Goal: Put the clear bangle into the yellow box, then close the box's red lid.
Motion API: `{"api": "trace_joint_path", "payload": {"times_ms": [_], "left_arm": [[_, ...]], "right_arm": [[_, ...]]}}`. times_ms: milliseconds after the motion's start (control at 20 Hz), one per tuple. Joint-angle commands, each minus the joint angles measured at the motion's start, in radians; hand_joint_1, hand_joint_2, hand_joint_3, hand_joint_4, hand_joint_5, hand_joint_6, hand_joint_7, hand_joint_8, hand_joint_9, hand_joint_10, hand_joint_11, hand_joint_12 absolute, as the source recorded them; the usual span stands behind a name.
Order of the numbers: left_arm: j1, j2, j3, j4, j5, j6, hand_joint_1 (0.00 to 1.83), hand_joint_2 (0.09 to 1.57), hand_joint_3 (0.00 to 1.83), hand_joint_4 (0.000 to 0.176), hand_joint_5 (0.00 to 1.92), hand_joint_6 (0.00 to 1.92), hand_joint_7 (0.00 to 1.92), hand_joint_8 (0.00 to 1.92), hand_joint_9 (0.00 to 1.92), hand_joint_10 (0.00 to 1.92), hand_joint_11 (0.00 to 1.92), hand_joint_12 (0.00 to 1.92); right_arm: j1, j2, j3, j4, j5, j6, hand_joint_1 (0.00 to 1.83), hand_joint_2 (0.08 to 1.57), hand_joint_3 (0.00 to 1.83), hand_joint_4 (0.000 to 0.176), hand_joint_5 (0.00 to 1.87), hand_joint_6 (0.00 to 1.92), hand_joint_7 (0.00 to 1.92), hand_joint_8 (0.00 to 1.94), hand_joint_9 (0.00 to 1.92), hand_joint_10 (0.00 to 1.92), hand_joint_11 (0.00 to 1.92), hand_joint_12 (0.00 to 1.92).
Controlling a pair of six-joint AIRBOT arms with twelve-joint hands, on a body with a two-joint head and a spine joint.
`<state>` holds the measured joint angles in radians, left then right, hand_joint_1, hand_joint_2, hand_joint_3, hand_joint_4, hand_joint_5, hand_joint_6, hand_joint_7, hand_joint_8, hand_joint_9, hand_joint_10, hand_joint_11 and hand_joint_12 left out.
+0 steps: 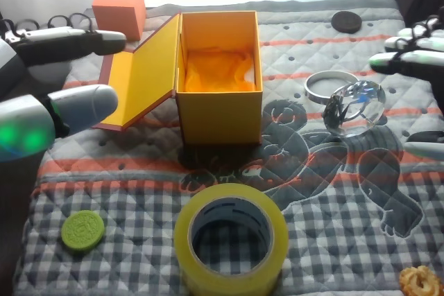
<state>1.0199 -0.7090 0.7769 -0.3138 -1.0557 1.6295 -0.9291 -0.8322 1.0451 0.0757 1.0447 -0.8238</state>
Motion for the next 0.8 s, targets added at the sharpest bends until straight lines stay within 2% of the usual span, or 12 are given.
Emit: {"api": "trace_joint_path", "payload": {"times_ms": [0, 50, 150, 200, 250, 300, 350, 400, 550, 650, 700, 750], "left_arm": [[-0.012, -0.005, 0.004, 0.007, -0.119, -0.004, 0.22, 1.2, 0.0, 0.164, 0.5, 0.0, 0.4, 0.0, 0.37, 0.01, 0.01, 0.96], [-0.012, -0.006, 0.005, 0.007, -0.118, -0.003, 0.23, 1.2, 0.0, 0.152, 0.48, 0.0, 0.41, 0.0, 0.38, 0.01, 0.0, 0.96], [-0.012, -0.009, 0.006, 0.008, -0.116, -0.003, 0.26, 1.19, 0.0, 0.142, 0.5, 0.01, 0.43, 0.01, 0.39, 0.01, 0.02, 0.96], [-0.012, -0.01, 0.007, 0.008, -0.114, -0.003, 0.26, 1.19, 0.0, 0.141, 0.5, 0.0, 0.43, 0.01, 0.4, 0.01, 0.02, 0.96], [-0.012, -0.011, 0.007, 0.008, -0.111, -0.003, 0.25, 1.19, 0.0, 0.128, 0.51, 0.01, 0.44, 0.01, 0.42, 0.02, 0.04, 0.97], [-0.012, -0.011, 0.008, 0.008, -0.11, -0.003, 0.22, 1.2, 0.0, 0.13, 0.49, 0.0, 0.43, 0.0, 0.41, 0.01, 0.04, 0.96], [-0.012, -0.012, 0.008, 0.008, -0.109, -0.003, 0.23, 1.19, 0.0, 0.139, 0.49, 0.0, 0.43, 0.0, 0.41, 0.01, 0.05, 0.96], [-0.012, -0.013, 0.008, 0.008, -0.108, -0.003, 0.23, 1.19, 0.0, 0.14, 0.49, 0.0, 0.44, 0.0, 0.42, 0.01, 0.04, 0.96], [-0.012, -0.014, 0.009, 0.008, -0.107, -0.003, 0.19, 1.2, 0.0, 0.132, 0.5, 0.0, 0.42, 0.0, 0.41, 0.01, 0.04, 0.94], [-0.012, -0.015, 0.009, 0.008, -0.104, -0.003, 0.23, 1.19, 0.0, 0.145, 0.48, 0.0, 0.41, 0.0, 0.41, 0.0, 0.03, 0.94], [-0.012, -0.016, 0.009, 0.008, -0.103, -0.003, 0.24, 1.19, 0.0, 0.144, 0.49, 0.01, 0.42, 0.0, 0.42, 0.0, 0.03, 0.94], [-0.012, -0.017, 0.009, 0.008, -0.102, -0.003, 0.22, 1.19, 0.0, 0.145, 0.48, 0.0, 0.43, 0.0, 0.42, 0.01, 0.04, 0.94]], "right_arm": [[0.022, -0.004, 0.01, 0.011, 0.1, 0.002, 0.86, 1.03, 0.0, 0.083, 0.4, 0.0, 0.34, 0.0, 0.31, 0.0, 0.12, 0.62], [0.045, -0.017, 0.022, 0.006, 0.081, 0.002, 0.85, 1.01, 0.0, 0.124, 0.32, 0.0, 0.31, 0.0, 0.3, 0.0, 0.15, 0.5], [0.098, -0.051, 0.049, -0.012, 0.027, 0.002, 0.76, 0.95, 0.0, 0.171, 0.2, 0.0, 0.22, 0.0, 0.27, 0.0, 0.16, 0.39], [0.119, -0.063, 0.06, -0.023, 0.002, 0.002, 0.72, 0.94, 0.0, 0.175, 0.17, 0.0, 0.22, 0.0, 0.27, 0.0, 0.18, 0.4], [0.149, -0.083, 0.078, -0.037, -0.033, 0.002, 0.78, 0.94, 0.0, 0.176, 0.16, 0.0, 0.18, 0.0, 0.21, 0.0, 0.07, 0.51], [0.176, -0.106, 0.097, -0.05, -0.076, 0.002, 0.77, 0.92, 0.0, 0.176, 0.17, 0.0, 0.18, 0.0, 0.21, 0.0, 0.01, 0.67], [0.197, -0.126, 0.119, -0.058, -0.114, 0.002, 0.72, 0.9, 0.0, 0.176, 0.17, 0.0, 0.16, 0.0, 0.21, 0.0, 0.0, 0.7], [0.212, -0.142, 0.137, -0.062, -0.147, 0.002, 0.7, 0.9, 0.0, 0.176, 0.16, 0.0, 0.13, 0.0, 0.16, 0.0, 0.0, 0.6], [0.249, -0.181, 0.189, -0.062, -0.252, -0.011, 0.7, 0.89, 0.0, 0.176, 0.21, 0.0, 0.22, 0.01, 0.27, 0.02, 0.06, 0.66], [0.266, -0.197, 0.205, -0.062, -0.3, -0.035, 0.76, 0.91, 0.0, 0.176, 0.22, 0.0, 0.26, 0.01, 0.33, 0.01, 0.08, 0.77], [0.273, -0.204, 0.21, -0.062, -0.326, -0.053, 0.77, 0.92, 0.0, 0.176, 0.22, 0.0, 0.27, 0.01, 0.33, 0.01, 0.08, 0.77], [0.275, -0.209, 0.214, -0.062, -0.341, -0.061, 0.78, 0.93, 0.0, 0.151, 0.25, 0.0, 0.29, 0.0, 0.33, 0.0, 0.09, 0.71]]}}
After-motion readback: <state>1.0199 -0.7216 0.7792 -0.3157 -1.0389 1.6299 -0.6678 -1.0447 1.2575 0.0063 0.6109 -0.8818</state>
